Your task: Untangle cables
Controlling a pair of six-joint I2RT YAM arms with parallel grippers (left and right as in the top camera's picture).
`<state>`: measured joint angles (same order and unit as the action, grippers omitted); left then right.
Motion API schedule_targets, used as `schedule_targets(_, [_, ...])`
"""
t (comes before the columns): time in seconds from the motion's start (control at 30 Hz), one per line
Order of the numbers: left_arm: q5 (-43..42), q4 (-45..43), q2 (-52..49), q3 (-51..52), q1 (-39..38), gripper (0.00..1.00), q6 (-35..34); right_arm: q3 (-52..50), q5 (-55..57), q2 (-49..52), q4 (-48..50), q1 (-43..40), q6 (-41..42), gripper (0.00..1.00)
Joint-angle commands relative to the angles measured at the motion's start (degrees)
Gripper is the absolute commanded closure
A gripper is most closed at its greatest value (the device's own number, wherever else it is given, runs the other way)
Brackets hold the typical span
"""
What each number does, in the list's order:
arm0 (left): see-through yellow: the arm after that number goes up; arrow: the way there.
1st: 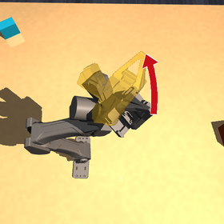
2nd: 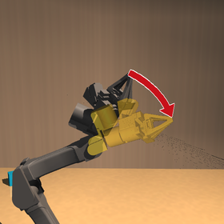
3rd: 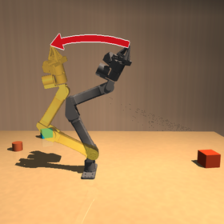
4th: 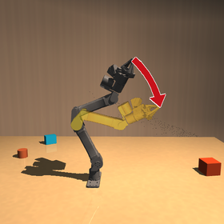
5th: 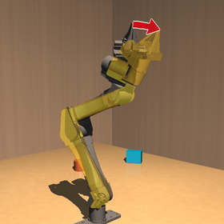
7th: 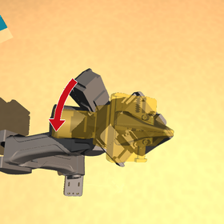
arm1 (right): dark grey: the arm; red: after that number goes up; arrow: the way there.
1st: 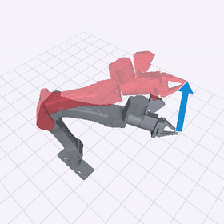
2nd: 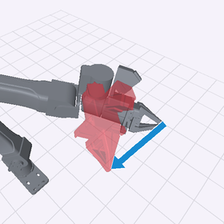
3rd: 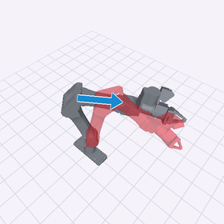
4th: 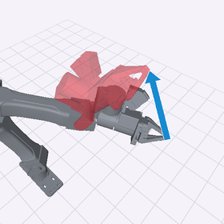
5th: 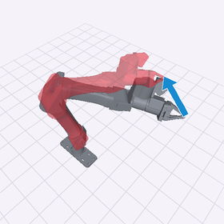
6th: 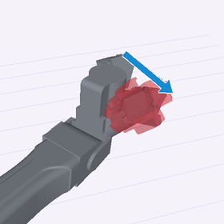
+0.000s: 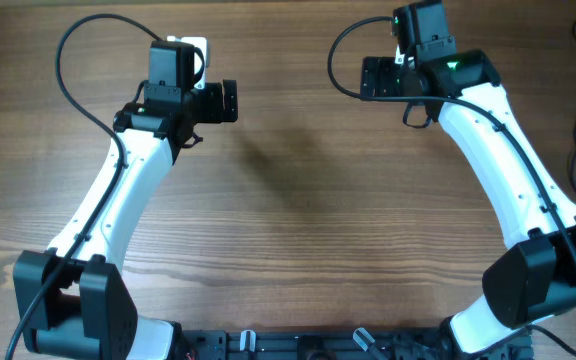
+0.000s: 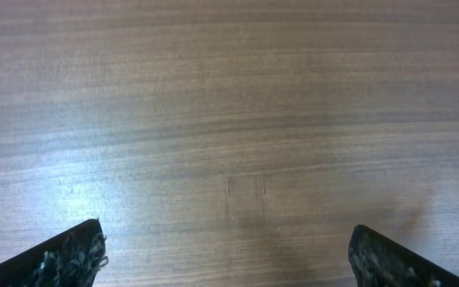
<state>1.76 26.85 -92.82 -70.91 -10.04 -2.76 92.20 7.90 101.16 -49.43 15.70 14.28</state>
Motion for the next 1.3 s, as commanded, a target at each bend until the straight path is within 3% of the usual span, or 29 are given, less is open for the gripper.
schedule_targets(0.0, [-0.44, 0.35, 0.48, -0.79, 0.15, 0.06, -2.21, -0.20, -0.94, 0.52, 0.11, 0.20, 0.79, 0.12])
schedule_targets(0.03, [-0.44, 0.20, 0.48, -0.79, 0.15, 0.29, -2.21, -0.20, -0.94, 0.52, 0.33, 0.20, 0.79, 0.26])
schedule_targets(0.07, [-0.44, 0.00, 0.48, -0.79, 0.15, 0.42, -2.23, -0.20, -0.94, 0.52, 0.55, 0.20, 0.83, 0.31])
schedule_targets(0.1, [-0.44, -0.07, 0.48, -0.79, 0.15, 0.41, -2.21, -0.20, -0.94, 0.52, 0.66, 0.20, 0.83, 0.18])
schedule_targets(0.13, [-0.44, -0.24, 0.48, -0.79, 0.15, 0.29, -2.21, -0.20, -0.94, 0.52, 0.74, 0.20, 0.90, 0.00])
schedule_targets(0.2, [-0.44, -0.42, 0.48, -0.79, 0.15, 0.00, -2.21, -0.20, -0.94, 0.52, 0.76, 0.20, 0.90, 0.00])
schedule_targets(1.27, [-0.46, -0.37, 0.46, -0.76, 0.15, 0.00, -2.21, -0.20, -0.94, 0.55, 0.76, 0.20, 0.79, 0.00])
